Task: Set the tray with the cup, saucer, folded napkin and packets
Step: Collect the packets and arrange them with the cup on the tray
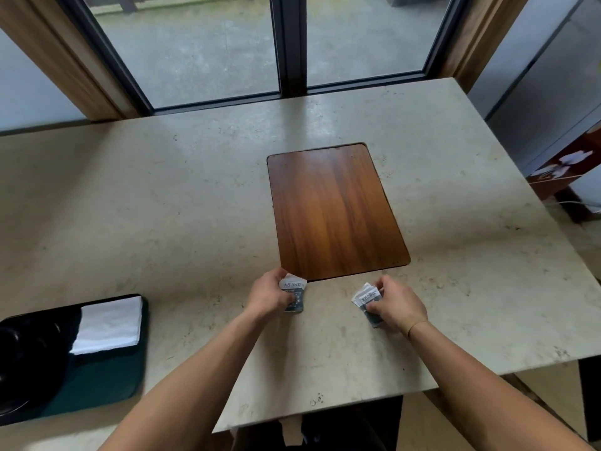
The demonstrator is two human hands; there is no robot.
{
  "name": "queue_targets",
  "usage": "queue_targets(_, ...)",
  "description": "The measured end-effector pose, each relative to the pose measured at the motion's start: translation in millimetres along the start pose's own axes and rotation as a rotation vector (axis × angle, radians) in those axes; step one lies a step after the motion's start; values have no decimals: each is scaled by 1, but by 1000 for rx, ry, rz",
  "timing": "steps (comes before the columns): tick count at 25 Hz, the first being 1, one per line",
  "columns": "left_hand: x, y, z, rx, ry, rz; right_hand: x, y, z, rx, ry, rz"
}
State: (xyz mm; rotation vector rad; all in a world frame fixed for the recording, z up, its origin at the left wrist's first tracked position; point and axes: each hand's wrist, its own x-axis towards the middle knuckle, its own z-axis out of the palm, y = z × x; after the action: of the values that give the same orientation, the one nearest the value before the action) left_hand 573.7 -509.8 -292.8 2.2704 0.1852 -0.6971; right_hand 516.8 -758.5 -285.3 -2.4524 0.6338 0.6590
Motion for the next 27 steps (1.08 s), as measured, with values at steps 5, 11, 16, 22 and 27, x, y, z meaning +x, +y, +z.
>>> queue_targets(5, -18, -11, -18, -312, 4, -104, 2, -11, -1, 232, -143, 23)
queue_targets(11, -59, -48, -78, -587, 69, -172, -21, -87, 20, 562, -303, -28)
queue_targets(16, -101, -123, -146, -689, 226, -210, -53, -167, 68, 596, -405, -105)
queue_targets(22, -150, -238, -212, -679, 295, -263, -112, -252, 163, 577, -363, -191)
queue_targets(27, -154, -281, -234, -511, 207, -216, -159, -279, 213, 668, -280, -152)
